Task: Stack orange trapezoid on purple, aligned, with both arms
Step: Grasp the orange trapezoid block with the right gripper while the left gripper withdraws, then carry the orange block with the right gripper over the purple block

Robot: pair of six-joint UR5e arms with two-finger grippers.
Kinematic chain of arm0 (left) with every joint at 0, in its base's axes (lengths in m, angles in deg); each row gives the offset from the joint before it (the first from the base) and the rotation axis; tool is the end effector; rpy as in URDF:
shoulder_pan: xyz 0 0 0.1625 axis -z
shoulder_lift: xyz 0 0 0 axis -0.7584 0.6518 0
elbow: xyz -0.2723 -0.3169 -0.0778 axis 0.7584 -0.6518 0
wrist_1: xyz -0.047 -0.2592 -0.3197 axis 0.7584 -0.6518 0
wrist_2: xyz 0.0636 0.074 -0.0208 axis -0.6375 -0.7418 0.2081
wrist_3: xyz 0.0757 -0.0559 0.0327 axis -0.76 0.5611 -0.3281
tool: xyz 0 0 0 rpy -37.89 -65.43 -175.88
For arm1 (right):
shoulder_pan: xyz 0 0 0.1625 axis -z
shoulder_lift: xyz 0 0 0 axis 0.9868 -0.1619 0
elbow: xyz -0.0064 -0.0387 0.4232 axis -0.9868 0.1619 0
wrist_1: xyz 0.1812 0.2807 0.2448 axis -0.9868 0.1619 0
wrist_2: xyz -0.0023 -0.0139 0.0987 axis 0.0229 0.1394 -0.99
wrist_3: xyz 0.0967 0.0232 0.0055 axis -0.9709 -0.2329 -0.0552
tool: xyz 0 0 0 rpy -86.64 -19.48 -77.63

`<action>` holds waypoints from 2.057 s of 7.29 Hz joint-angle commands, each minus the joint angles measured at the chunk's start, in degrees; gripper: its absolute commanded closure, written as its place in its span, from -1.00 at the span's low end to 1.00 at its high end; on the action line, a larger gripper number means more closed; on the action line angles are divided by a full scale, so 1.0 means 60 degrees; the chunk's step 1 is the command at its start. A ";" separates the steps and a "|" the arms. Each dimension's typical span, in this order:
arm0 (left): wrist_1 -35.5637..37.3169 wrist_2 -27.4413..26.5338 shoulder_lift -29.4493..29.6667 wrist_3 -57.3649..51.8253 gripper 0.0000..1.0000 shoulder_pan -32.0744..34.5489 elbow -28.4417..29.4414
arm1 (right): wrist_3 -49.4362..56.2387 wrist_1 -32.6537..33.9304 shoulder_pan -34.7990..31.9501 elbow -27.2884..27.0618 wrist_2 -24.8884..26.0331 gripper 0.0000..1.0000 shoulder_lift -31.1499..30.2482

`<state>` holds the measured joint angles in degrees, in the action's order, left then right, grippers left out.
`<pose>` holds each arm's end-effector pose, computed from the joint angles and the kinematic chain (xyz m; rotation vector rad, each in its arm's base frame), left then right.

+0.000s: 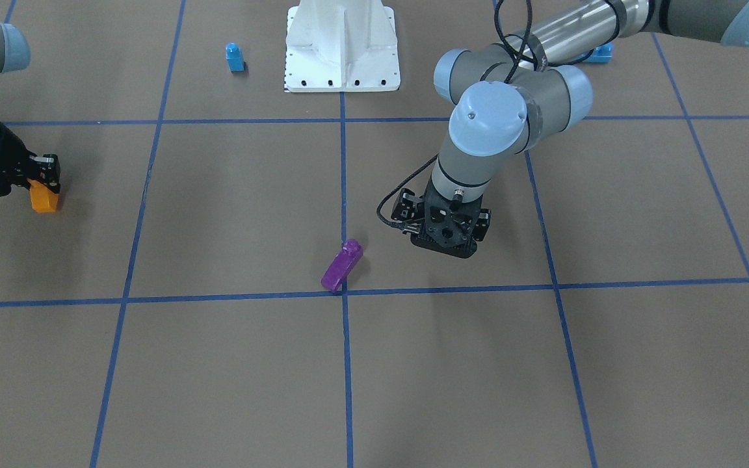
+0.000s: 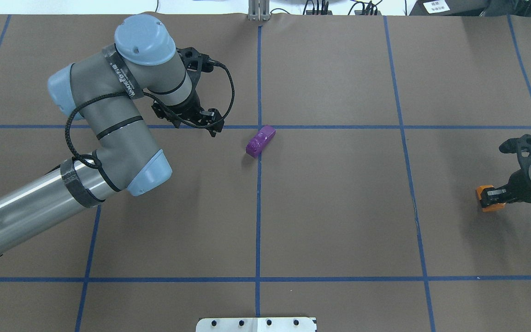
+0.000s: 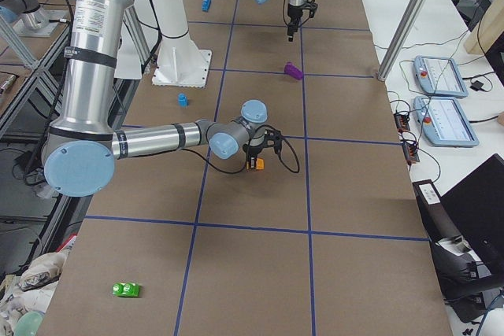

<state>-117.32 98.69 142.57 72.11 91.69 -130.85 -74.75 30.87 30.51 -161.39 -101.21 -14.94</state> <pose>0.4760 -0.5507 0.2290 0.1744 0.8525 0.2484 -0.2276 -0.3936 0.5600 0.0105 -0.8122 -0.0449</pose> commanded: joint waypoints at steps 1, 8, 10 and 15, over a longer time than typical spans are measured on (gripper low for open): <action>0.0011 0.0089 -0.0247 -0.0134 -1.00 0.0379 -0.0006 | -0.1071 0.1043 -0.0528 -0.0286 -0.0795 1.00 0.1494; -0.0033 0.1026 -0.2809 -0.5285 -1.00 0.3131 -0.0079 | -0.7281 0.5137 0.1694 0.3591 0.0914 1.00 0.9995; -0.0047 0.1202 -0.3221 -0.5877 -1.00 0.3632 -0.0079 | -0.9008 0.5078 0.2208 0.4444 0.1324 1.00 1.0658; -0.0076 0.1218 -0.3281 -0.5878 -1.00 0.3619 -0.0050 | -1.0159 0.4496 0.2414 0.5718 0.1573 1.00 1.1319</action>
<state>-117.64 105.99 122.96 36.86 113.45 -131.24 -134.58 59.88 44.84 -129.11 -92.57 52.31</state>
